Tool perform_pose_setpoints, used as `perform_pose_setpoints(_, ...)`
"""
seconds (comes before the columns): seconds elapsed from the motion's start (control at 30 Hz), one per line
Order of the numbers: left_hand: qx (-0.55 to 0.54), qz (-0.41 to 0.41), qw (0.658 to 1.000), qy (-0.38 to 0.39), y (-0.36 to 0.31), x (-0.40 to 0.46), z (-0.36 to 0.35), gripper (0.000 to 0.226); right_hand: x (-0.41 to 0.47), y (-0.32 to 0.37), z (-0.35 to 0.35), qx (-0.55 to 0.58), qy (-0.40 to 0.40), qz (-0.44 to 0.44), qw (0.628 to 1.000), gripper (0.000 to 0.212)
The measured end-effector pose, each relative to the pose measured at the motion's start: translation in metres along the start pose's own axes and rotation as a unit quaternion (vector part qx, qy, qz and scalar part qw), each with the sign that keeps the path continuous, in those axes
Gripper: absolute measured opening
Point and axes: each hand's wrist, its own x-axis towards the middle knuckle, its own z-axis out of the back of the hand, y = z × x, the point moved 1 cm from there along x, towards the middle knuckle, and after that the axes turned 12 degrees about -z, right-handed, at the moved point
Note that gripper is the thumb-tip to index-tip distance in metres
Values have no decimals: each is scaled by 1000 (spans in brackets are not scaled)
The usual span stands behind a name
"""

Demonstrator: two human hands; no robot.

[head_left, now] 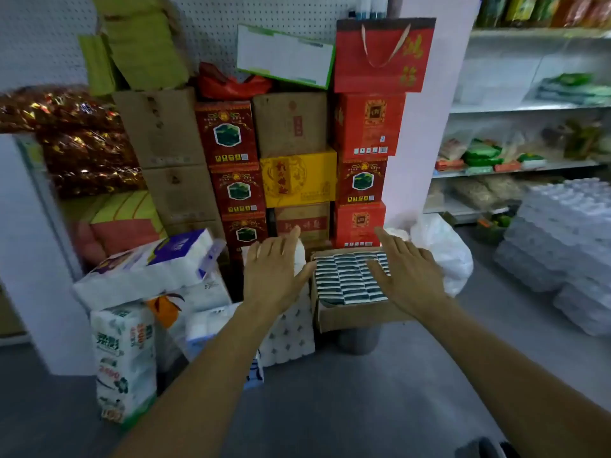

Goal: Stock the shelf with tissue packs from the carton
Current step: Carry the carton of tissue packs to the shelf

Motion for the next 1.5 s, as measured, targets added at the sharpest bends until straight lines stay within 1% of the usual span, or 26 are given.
perform_pose_setpoints(0.07, -22, 16, 999, 34, 8, 16, -25, 76, 23, -7, -19, 9, 13, -22, 1000, 65)
perform_pose_setpoints(0.1, -25, 15, 999, 45, 14, 26, -41, 76, 37, -13, -33, 3, 12, -20, 1000, 65)
perform_pose_setpoints(0.17, -19, 19, 998, 51, 27, 44, -77, 76, 65, -23, -59, -8, 15, -30, 999, 63)
perform_pose_setpoints(0.3, -33, 17, 995, 95, 54, 88, -146, 75, 134, -46, -107, -6, 26, -37, 999, 60)
perform_pose_setpoints(0.33, -43, 20, 992, 114, 60, 100, -163, 75, 151, -53, -118, -5, 36, -50, 998, 58)
perform_pose_setpoints(0.43, -70, 24, 988, 132, 73, 140, -215, 81, 198, -78, -149, -8, 50, -92, 995, 54)
perform_pose_setpoints(0.5, -78, 27, 984, 160, 74, 160, -236, 84, 217, -91, -162, -20, 80, -109, 991, 56)
perform_pose_setpoints(0.63, -94, 28, 974, 203, 71, 204, -298, 75, 262, -134, -198, -29, 123, -122, 984, 56)
perform_pose_setpoints(0.8, -106, 71, 963, 236, 57, 244, -374, 81, 321, -196, -247, -43, 159, -114, 980, 53)
perform_pose_setpoints(0.87, -109, 103, 958, 242, 48, 254, -403, 86, 344, -224, -270, -39, 180, -112, 976, 53)
perform_pose_setpoints(0.93, -120, 136, 950, 255, 38, 262, -430, 85, 366, -250, -293, -45, 206, -101, 972, 54)
perform_pose_setpoints(1.07, -131, 200, 929, 281, 29, 273, -480, 68, 402, -297, -341, -64, 253, -86, 961, 54)
perform_pose_setpoints(1.17, -134, 233, 914, 303, 28, 272, -512, 65, 416, -322, -378, -78, 281, -84, 953, 53)
perform_pose_setpoints(1.3, -145, 266, 897, 321, 32, 264, -546, 62, 423, -341, -418, -82, 309, -91, 943, 50)
perform_pose_setpoints(1.4, -154, 283, 884, 339, 37, 256, -566, 60, 425, -343, -440, -87, 323, -93, 938, 52)
perform_pose_setpoints(1.5, -161, 287, 880, 342, 36, 251, -576, 60, 423, -339, -456, -86, 335, -82, 935, 54)
